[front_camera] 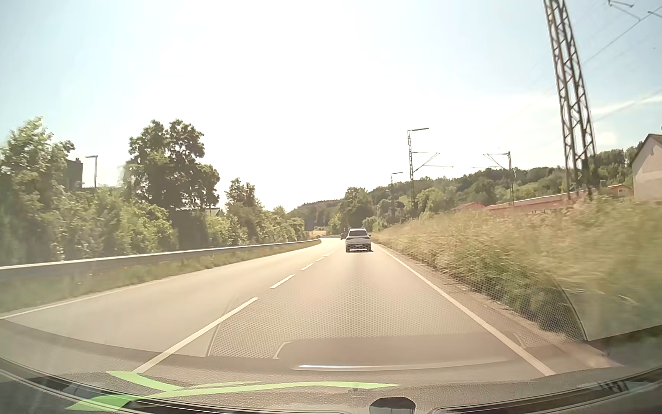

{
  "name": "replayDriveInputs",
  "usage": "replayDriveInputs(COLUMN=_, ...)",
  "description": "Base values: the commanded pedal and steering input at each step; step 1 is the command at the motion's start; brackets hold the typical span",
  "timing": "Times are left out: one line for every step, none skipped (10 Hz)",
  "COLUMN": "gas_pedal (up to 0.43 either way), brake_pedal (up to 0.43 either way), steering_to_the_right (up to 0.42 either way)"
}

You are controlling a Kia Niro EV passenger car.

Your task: Follow the waypoints while adhering to traffic rules and regulations

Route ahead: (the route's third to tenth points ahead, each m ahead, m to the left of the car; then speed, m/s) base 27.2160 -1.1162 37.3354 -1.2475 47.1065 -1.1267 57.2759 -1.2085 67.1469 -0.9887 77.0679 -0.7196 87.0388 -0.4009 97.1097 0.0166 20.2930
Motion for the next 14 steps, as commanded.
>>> replayDriveInputs(gas_pedal=0.197, brake_pedal=0.0, steering_to_the_right=-0.002)
replayDriveInputs(gas_pedal=0.177, brake_pedal=0.0, steering_to_the_right=-0.002)
replayDriveInputs(gas_pedal=0.177, brake_pedal=0.0, steering_to_the_right=-0.001)
replayDriveInputs(gas_pedal=0.169, brake_pedal=0.0, steering_to_the_right=-0.001)
replayDriveInputs(gas_pedal=0.169, brake_pedal=0.0, steering_to_the_right=-0.002)
replayDriveInputs(gas_pedal=0.169, brake_pedal=0.0, steering_to_the_right=-0.002)
replayDriveInputs(gas_pedal=0.169, brake_pedal=0.0, steering_to_the_right=-0.001)
replayDriveInputs(gas_pedal=0.169, brake_pedal=0.0, steering_to_the_right=-0.001)
replayDriveInputs(gas_pedal=0.169, brake_pedal=0.0, steering_to_the_right=-0.001)
replayDriveInputs(gas_pedal=0.177, brake_pedal=0.0, steering_to_the_right=-0.001)
replayDriveInputs(gas_pedal=0.189, brake_pedal=0.0, steering_to_the_right=-0.001)
replayDriveInputs(gas_pedal=0.189, brake_pedal=0.0, steering_to_the_right=-0.001)
replayDriveInputs(gas_pedal=0.189, brake_pedal=0.0, steering_to_the_right=-0.001)
replayDriveInputs(gas_pedal=0.189, brake_pedal=0.0, steering_to_the_right=-0.001)
